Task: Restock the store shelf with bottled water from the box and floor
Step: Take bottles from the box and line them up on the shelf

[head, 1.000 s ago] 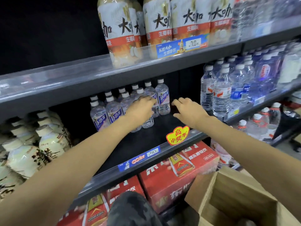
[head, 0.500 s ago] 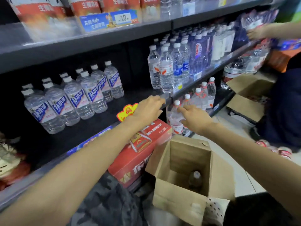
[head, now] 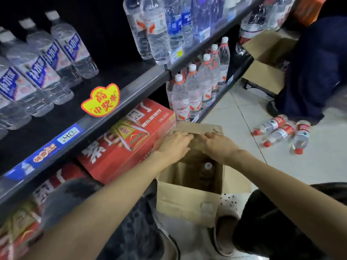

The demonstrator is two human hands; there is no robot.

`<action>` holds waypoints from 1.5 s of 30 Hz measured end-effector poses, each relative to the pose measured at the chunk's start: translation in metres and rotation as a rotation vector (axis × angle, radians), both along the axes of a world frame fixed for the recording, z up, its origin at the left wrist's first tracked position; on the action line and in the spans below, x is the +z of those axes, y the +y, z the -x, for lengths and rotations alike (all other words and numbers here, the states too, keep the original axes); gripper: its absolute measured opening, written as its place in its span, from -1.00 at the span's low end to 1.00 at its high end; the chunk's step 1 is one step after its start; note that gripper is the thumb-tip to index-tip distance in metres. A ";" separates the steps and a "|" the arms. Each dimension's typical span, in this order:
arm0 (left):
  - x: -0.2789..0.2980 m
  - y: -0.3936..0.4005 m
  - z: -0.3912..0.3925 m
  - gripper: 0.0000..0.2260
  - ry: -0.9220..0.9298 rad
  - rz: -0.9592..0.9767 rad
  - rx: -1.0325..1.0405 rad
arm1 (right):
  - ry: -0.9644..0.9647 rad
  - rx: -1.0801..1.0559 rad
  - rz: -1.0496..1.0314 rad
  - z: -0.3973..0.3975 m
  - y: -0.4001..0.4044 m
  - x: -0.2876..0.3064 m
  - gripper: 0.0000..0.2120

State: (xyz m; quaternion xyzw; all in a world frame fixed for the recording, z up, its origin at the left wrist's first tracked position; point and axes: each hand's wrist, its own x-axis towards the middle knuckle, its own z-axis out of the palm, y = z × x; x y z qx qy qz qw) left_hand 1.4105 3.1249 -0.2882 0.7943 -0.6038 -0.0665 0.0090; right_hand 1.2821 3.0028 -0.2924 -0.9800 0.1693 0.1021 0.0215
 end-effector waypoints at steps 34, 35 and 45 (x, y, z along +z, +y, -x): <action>-0.105 0.001 0.000 -0.59 0.209 -0.339 0.103 | 0.482 -0.072 -0.091 -0.028 0.015 -0.102 -0.54; -0.105 0.002 0.001 -0.58 0.211 -0.344 0.107 | 0.463 -0.059 -0.097 -0.028 0.015 -0.097 -0.53; -0.093 0.010 0.006 -0.38 0.284 -0.278 0.176 | 0.256 0.147 -0.084 -0.027 -0.001 -0.019 -0.68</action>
